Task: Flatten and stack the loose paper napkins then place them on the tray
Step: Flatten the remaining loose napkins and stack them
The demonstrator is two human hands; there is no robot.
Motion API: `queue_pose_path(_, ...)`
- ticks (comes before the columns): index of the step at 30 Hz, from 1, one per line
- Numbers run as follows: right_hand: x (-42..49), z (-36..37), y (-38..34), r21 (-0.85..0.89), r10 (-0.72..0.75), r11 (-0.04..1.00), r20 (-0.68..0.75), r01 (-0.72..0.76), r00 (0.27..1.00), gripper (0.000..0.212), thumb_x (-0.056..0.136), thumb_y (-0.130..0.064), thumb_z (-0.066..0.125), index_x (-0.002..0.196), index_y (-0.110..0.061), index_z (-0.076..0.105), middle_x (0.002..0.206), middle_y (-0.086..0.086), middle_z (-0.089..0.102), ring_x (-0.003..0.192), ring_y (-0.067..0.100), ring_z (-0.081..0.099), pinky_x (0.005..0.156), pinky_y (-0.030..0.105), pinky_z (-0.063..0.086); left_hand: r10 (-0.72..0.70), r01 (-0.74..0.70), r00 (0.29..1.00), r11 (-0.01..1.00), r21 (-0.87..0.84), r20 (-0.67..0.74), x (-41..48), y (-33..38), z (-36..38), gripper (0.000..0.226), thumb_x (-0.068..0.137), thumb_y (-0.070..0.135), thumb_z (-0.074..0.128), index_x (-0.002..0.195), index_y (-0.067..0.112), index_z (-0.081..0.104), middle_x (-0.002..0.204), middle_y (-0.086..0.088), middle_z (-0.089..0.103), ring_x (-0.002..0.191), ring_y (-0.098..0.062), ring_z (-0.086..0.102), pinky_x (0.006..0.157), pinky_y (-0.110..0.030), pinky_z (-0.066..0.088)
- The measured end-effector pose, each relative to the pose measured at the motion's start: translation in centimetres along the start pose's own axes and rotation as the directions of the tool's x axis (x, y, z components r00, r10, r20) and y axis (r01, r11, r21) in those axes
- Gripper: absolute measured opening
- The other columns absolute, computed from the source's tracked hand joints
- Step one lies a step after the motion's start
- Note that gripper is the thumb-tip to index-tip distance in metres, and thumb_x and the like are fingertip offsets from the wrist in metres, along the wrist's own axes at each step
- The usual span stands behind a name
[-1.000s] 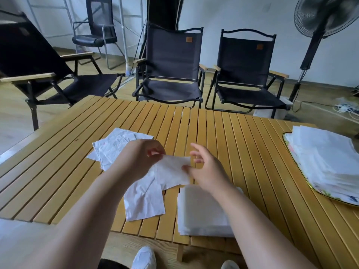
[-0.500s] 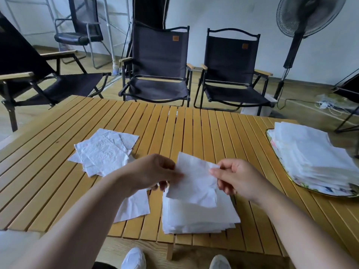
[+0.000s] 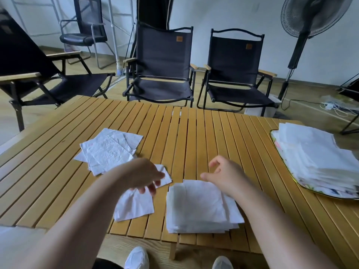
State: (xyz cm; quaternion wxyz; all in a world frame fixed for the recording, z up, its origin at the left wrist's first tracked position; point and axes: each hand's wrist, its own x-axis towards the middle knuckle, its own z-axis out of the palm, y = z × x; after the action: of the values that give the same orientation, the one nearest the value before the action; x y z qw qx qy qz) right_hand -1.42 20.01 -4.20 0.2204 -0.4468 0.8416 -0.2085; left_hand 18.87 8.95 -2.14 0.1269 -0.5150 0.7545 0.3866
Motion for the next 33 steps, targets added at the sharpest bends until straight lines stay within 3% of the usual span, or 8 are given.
queue_pose_path(6, -2.5, 4.3, -6.6, 0.023, -0.358, 0.932, 0.185, 0.360, 0.915, 0.021, 0.084, -0.028, 0.078, 0.102, -0.027, 0.067, 0.092, -0.008, 0.064, 0.086, 0.017, 0.062, 0.071, 0.029, 0.053, -0.063, -0.027, 0.939, 0.966, -0.258, -0.337, -0.2, -4.9, -2.8, 0.023, 0.098, 0.018, 0.051, 0.101, 0.006, 0.071, 0.090, -0.003, 0.075, 0.068, -0.017, 0.061, 0.055, -0.024, 0.041)
queue_pose_path(10, -3.1, 8.7, -9.1, -0.260, -0.285, 0.870, 0.430, 0.420, 0.857, 0.025, 0.084, -0.022, 0.073, 0.107, -0.026, 0.068, 0.108, 0.002, 0.066, 0.100, 0.026, 0.063, 0.082, 0.032, 0.052, -0.055, -0.024, 0.942, 0.973, -0.230, -0.332, -0.1, -6.2, -2.8, 0.024, 0.100, 0.011, 0.049, 0.109, 0.007, 0.070, 0.103, -0.005, 0.074, 0.075, -0.017, 0.062, 0.054, -0.021, 0.041)
queue_pose_path(14, -3.1, 9.6, -9.7, -0.296, -0.334, 0.829, 0.415, 0.473, 0.846, 0.016, 0.096, -0.019, 0.057, 0.105, -0.015, 0.069, 0.097, 0.005, 0.064, 0.093, 0.026, 0.057, 0.076, 0.031, 0.039, 0.031, -0.084, 0.938, 0.987, -0.139, -0.345, 0.4, -7.6, -2.6, 0.041, 0.094, -0.009, 0.043, 0.104, 0.018, 0.072, 0.104, 0.001, 0.073, 0.088, -0.013, 0.067, 0.061, -0.016, 0.045)
queue_pose_path(17, -3.1, 8.0, -9.6, -0.131, -0.433, 0.861, 0.317, 0.491, 0.844, 0.014, 0.100, -0.028, 0.056, 0.107, -0.020, 0.065, 0.113, 0.004, 0.064, 0.105, 0.025, 0.057, 0.087, 0.035, 0.043, 0.131, -0.167, 0.932, 0.983, -0.081, -0.338, 0.8, -8.2, -2.6, 0.054, 0.091, -0.015, 0.047, 0.094, 0.033, 0.070, 0.107, 0.009, 0.069, 0.098, -0.005, 0.063, 0.072, -0.012, 0.043)
queue_pose_path(19, -2.9, 6.6, -9.0, 0.046, -0.478, 0.876, 0.222, 0.481, 0.850, 0.010, 0.100, -0.028, 0.057, 0.098, -0.020, 0.062, 0.104, 0.000, 0.061, 0.093, 0.018, 0.057, 0.080, 0.034, 0.047, 0.175, -0.214, 0.939, 0.971, -0.105, -0.296, 0.7, -7.8, -2.5, 0.054, 0.092, -0.013, 0.049, 0.092, 0.037, 0.071, 0.111, 0.011, 0.066, 0.107, -0.008, 0.060, 0.078, -0.015, 0.044)
queue_pose_path(23, -2.0, 3.9, -6.6, 0.289, -0.426, 0.877, 0.098, 0.384, 0.899, 0.014, 0.100, -0.025, 0.055, 0.088, -0.018, 0.058, 0.078, -0.007, 0.060, 0.072, 0.013, 0.055, 0.068, 0.028, 0.045, 0.218, -0.270, 0.957, 0.915, -0.302, -0.193, 0.1, -6.1, -2.1, 0.020, 0.101, 0.030, 0.054, 0.106, 0.029, 0.073, 0.117, 0.007, 0.068, 0.110, -0.011, 0.059, 0.092, -0.029, 0.048)
queue_pose_path(28, -1.0, 1.5, -3.8, 0.673, -0.285, 0.707, -0.008, 0.216, 0.959, 0.016, 0.099, -0.011, 0.058, 0.083, -0.011, 0.056, 0.067, -0.002, 0.066, 0.056, 0.015, 0.054, 0.055, 0.021, 0.045, 0.364, -0.322, 0.929, 0.722, -0.612, -0.059, -0.3, -4.2, -1.8, 0.079, 0.083, 0.081, 0.044, 0.118, 0.015, 0.070, 0.116, -0.004, 0.072, 0.113, -0.021, 0.064, 0.099, -0.039, 0.045)
queue_pose_path(33, -0.8, -0.4, -1.7, 0.812, -0.167, 0.572, -0.023, 0.116, 0.986, 0.020, 0.098, -0.014, 0.061, 0.079, -0.010, 0.057, 0.063, -0.002, 0.062, 0.052, 0.017, 0.046, 0.054, 0.027, 0.038, 0.377, -0.361, 0.921, 0.733, -0.576, -0.097, 0.3, -2.1, -0.5, 0.047, 0.077, 0.038, 0.077, 0.110, 0.005, 0.071, 0.108, -0.012, 0.071, 0.108, -0.029, 0.065, 0.107, -0.046, 0.044)
